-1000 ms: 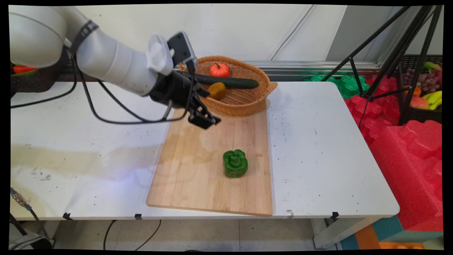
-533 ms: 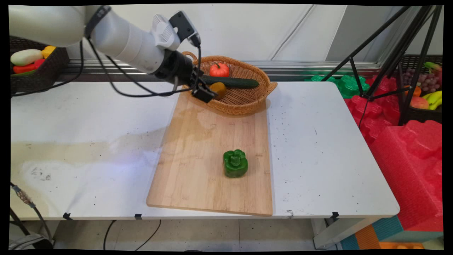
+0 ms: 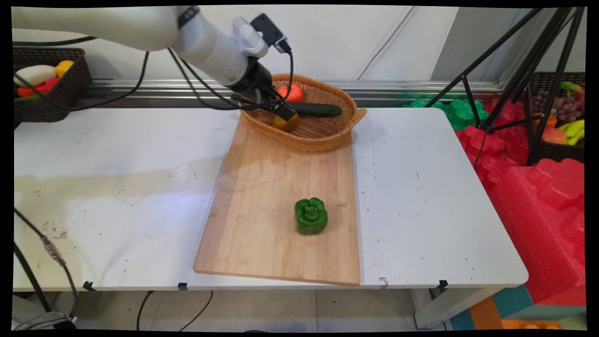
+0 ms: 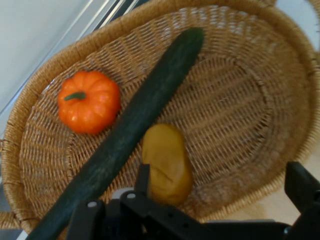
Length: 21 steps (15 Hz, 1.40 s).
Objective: Pick up the potato from the vegetable basket
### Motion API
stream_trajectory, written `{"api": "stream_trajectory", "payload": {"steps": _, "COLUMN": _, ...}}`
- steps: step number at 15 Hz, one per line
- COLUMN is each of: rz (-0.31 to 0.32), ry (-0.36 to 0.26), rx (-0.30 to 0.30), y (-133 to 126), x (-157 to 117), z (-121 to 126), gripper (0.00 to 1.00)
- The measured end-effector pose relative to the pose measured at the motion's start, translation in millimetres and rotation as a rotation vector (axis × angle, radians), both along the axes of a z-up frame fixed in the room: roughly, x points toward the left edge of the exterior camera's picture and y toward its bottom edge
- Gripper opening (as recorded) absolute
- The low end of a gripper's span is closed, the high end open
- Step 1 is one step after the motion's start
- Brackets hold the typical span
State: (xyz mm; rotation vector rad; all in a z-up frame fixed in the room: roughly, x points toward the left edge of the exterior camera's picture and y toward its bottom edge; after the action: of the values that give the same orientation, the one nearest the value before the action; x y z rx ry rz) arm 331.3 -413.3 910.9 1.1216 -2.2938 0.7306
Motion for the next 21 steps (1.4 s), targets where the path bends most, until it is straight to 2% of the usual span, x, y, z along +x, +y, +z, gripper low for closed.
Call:
{"api": "stream_trajectory", "payload": {"steps": 12, "rz": 0.146, "ry": -0.011, "rx": 0.100, "y": -83, "x": -6, "z": -63, "gripper": 1.00}}
{"api": "stream_trajectory", "payload": {"steps": 16, "rz": 0.186, "ry": -0.012, "rx": 0.136, "y": -99, "x": -6, "z": -84, "gripper": 1.00}}
{"api": "stream_trajectory", "payload": {"steps": 21, "rz": 0.212, "ry": -0.009, "rx": 0.162, "y": -106, "x": -8, "z": -98, "gripper": 1.00}}
